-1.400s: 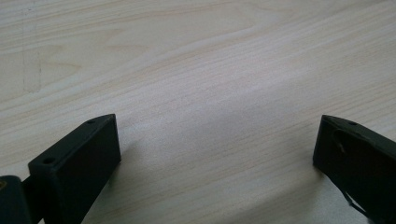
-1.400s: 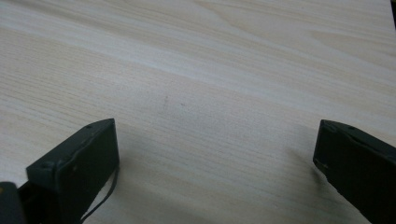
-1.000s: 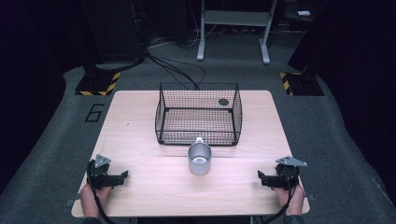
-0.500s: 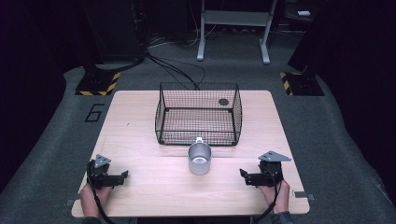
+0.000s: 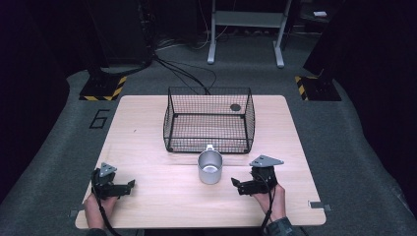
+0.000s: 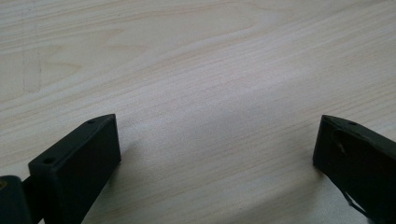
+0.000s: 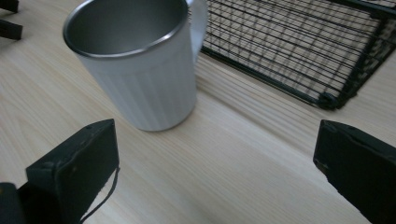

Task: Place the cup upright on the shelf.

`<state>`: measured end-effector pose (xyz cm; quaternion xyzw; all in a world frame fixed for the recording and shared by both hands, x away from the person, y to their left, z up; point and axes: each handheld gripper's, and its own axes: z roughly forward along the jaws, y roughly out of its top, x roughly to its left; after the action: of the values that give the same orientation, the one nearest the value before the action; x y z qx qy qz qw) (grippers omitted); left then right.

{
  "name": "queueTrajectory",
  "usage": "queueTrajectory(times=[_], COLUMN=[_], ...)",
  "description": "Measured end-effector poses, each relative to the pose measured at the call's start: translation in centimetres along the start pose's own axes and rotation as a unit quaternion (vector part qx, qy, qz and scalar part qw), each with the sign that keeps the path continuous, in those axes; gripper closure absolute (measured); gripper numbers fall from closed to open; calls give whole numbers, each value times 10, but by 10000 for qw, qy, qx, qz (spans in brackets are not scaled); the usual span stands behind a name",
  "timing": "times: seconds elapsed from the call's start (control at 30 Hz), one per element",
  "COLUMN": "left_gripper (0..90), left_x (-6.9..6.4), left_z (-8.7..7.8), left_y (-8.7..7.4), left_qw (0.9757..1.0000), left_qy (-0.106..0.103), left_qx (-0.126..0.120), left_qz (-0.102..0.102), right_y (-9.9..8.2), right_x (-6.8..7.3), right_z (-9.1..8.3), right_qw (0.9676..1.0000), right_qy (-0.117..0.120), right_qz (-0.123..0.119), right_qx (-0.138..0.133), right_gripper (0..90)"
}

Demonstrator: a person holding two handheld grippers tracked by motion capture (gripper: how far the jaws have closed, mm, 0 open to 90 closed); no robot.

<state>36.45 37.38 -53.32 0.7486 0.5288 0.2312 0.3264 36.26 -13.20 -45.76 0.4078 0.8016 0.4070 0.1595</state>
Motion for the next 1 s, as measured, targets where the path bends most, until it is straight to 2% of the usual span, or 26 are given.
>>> queueTrajectory(times=[0.4,0.43,0.47,0.57,0.93,1.0], left_gripper=[5,5,5,5,5,5], left_x=[0,1,0,1,1,1], left_z=[-1,-2,0,-2,-2,-1], left_y=[0,1,0,1,1,0], left_qw=[10000,9999,10000,9999,9999,10000], left_qy=[8,-16,5,-18,-48,-4], left_qx=[37,113,25,142,139,68], left_qz=[16,34,14,77,73,51], right_y=[33,33,35,40,52,54], right_x=[32,32,33,38,50,51], right_z=[27,27,29,37,60,63], right_qw=[9989,9989,9988,9987,9987,9988], right_qy=[326,326,319,307,290,278], right_qz=[-335,-335,-379,-399,-347,-349], right_qx=[77,77,67,122,218,224], right_gripper=[0,0,0,0,0,0])
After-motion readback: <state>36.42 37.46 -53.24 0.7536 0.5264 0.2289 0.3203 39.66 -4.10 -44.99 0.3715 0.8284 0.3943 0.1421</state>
